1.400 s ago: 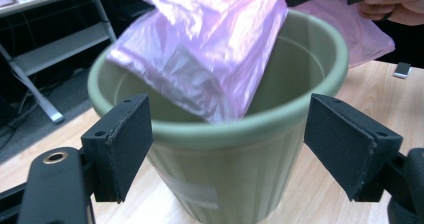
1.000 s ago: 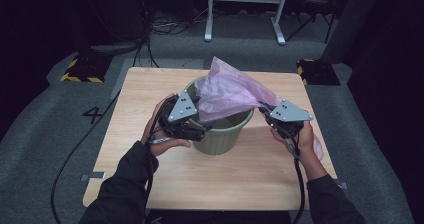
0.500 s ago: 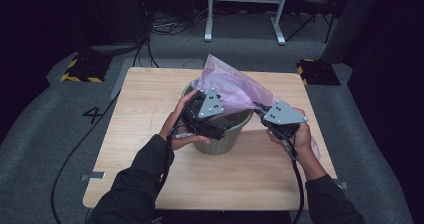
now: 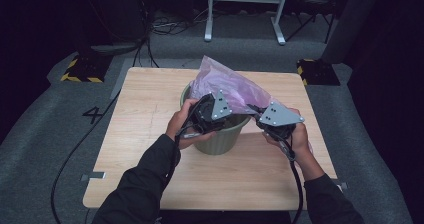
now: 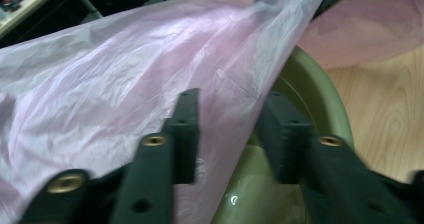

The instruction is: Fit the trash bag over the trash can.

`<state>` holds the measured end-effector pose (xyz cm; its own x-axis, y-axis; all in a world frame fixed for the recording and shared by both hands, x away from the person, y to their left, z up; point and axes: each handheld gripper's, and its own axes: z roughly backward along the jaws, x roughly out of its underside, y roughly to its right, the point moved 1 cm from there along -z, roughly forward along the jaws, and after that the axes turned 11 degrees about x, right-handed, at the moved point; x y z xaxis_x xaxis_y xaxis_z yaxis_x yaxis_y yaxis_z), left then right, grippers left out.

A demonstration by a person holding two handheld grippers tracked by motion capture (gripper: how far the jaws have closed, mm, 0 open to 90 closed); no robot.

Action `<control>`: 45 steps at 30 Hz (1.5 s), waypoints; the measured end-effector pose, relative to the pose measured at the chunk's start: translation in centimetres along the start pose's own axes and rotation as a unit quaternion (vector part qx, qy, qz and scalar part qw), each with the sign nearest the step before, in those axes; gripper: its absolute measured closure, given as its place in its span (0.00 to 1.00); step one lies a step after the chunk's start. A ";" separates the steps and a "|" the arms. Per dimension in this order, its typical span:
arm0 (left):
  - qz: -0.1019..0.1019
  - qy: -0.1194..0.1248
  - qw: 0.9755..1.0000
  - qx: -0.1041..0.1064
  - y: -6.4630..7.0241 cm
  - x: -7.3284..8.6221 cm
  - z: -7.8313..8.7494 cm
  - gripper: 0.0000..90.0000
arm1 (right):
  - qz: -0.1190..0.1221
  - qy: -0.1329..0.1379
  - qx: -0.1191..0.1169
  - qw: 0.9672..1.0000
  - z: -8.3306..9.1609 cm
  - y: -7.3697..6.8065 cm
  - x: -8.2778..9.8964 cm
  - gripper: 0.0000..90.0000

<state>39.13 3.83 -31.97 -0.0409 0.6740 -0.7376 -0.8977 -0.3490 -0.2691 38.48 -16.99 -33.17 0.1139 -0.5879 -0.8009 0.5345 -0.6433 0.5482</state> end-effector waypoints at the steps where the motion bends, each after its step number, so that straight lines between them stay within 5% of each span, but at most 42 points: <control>1: -0.003 -0.001 1.000 0.003 0.0 0.0 -0.1 0.82 | 0.000 0.001 -0.002 1.000 0.1 0.0 0.0 0.98; 6: -0.009 -0.001 1.000 0.019 0.0 0.0 -0.5 0.99 | -0.001 0.005 -0.008 1.000 0.4 0.1 0.0 0.96; 11: 0.006 0.008 1.000 0.019 -0.4 0.2 -0.5 1.00 | 0.000 0.003 -0.004 1.000 0.5 0.0 0.1 0.84; 16: 0.025 0.028 0.999 0.025 -0.9 0.8 -0.2 1.00 | -0.016 -0.008 0.009 1.000 0.5 0.1 0.6 0.55; 20: 0.033 0.035 0.999 0.024 -1.1 1.2 0.1 1.00 | -0.027 -0.016 0.013 0.999 0.9 0.2 1.1 0.42; 30: 0.042 0.044 0.998 0.022 -1.3 1.8 0.4 1.00 | -0.024 -0.046 0.018 0.998 2.5 -0.7 3.7 0.26; 37: 0.049 0.052 0.997 0.023 -1.5 2.1 0.8 1.00 | -0.049 -0.075 0.023 0.996 2.3 -1.6 6.8 0.39; 45: 0.051 0.050 0.997 0.033 -1.4 2.4 0.6 1.00 | -0.051 -0.066 0.040 0.996 2.5 -1.3 8.1 0.91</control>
<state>40.00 6.32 -33.02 -0.0927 0.5684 -0.8175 -0.9181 -0.3665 -0.1507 36.60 -22.13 -39.82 -0.0514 -0.5725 -0.8183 0.4683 -0.7375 0.4866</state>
